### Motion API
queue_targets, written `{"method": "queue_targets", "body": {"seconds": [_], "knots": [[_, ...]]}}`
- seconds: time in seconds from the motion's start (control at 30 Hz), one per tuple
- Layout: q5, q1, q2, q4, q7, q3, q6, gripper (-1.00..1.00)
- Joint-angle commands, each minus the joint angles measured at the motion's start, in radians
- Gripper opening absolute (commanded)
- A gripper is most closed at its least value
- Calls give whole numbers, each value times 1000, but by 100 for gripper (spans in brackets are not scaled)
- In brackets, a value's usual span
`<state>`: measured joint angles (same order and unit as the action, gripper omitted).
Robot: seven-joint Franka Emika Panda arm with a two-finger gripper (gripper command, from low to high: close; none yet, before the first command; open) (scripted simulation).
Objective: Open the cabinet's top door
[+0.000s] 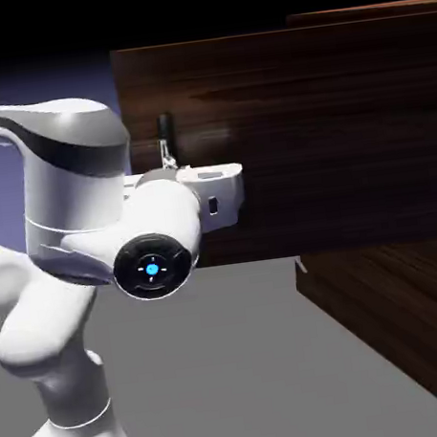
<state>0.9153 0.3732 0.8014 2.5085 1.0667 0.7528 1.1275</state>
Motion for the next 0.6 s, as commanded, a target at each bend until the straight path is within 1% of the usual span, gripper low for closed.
{"method": "queue_targets", "body": {"seconds": [0.0, 0.33, 0.57], "knots": [[-17, -30, -32, -36, 13, 34, -30, -100], [-123, -370, -293, -370, 140, 392, -303, -100], [-159, -624, -343, -518, 166, 629, -393, -100]]}}
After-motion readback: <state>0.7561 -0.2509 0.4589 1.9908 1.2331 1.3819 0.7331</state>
